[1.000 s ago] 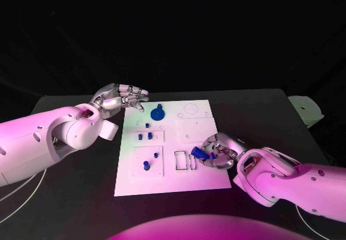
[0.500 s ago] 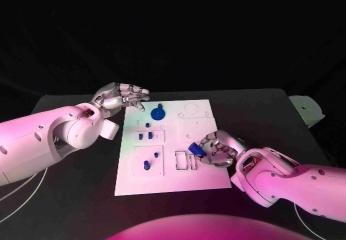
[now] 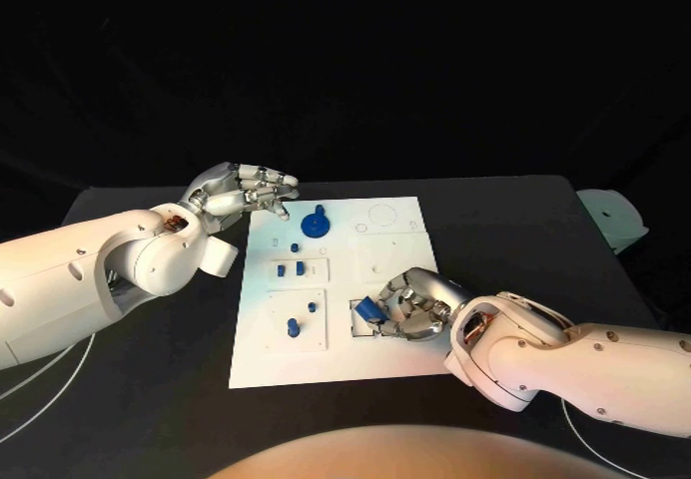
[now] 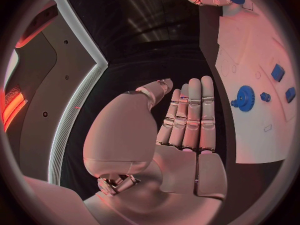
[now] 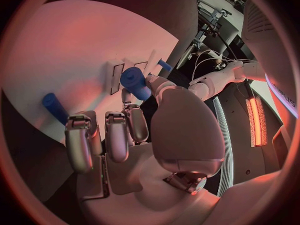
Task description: Assemble the parts on the task board
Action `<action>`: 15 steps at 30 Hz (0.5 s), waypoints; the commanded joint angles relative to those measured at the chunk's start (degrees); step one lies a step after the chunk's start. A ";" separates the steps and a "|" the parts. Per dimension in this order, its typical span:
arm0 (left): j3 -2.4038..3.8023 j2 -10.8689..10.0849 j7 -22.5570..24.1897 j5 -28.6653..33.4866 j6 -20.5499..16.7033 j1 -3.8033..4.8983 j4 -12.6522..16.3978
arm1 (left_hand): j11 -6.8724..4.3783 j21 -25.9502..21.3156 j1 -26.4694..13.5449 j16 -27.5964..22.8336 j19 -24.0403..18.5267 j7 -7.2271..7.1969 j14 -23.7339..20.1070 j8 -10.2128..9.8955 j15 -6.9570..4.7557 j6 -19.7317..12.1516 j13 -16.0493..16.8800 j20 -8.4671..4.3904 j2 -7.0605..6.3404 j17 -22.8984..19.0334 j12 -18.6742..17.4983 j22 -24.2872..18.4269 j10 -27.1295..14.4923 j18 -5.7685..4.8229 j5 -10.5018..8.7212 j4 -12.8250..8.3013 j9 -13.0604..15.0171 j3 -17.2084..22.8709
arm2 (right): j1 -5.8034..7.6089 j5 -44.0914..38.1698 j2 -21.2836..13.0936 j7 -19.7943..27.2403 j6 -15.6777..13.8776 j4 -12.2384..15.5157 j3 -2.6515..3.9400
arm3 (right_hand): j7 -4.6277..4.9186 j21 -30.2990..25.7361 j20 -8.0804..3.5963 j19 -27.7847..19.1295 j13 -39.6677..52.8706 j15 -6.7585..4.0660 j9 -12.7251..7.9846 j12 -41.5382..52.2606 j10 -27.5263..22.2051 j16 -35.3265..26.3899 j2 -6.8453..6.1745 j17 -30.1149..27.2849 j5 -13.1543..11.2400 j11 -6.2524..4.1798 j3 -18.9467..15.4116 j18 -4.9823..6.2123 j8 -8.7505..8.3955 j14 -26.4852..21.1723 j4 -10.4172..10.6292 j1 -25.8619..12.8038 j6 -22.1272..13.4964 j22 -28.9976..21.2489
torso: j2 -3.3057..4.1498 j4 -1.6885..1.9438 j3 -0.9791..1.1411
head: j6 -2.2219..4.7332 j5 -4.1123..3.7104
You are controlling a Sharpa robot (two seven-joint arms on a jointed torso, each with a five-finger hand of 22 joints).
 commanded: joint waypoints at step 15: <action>0.04 -0.39 0.59 -0.18 0.70 0.03 0.36 | -0.04 0.04 0.48 0.09 0.40 0.07 -0.33 -0.24 -0.09 -0.40 0.06 -0.18 -0.02 0.03 0.13 0.00 -0.39 0.31 0.36 -0.22 -0.07 0.31 | -0.04 -3.10 1.05 -3.22 3.58 -0.99 -0.01 | -2.47 0.30 -0.17 5.99 4.34 -0.26 2.19 -0.80 0.43 0.40 0.66 7.85 0.12 0.14 -2.22 -0.81 1.49 4.55 0.32 -6.98 2.77 15.08 | 0.05 -0.03 0.09 | -0.24 0.33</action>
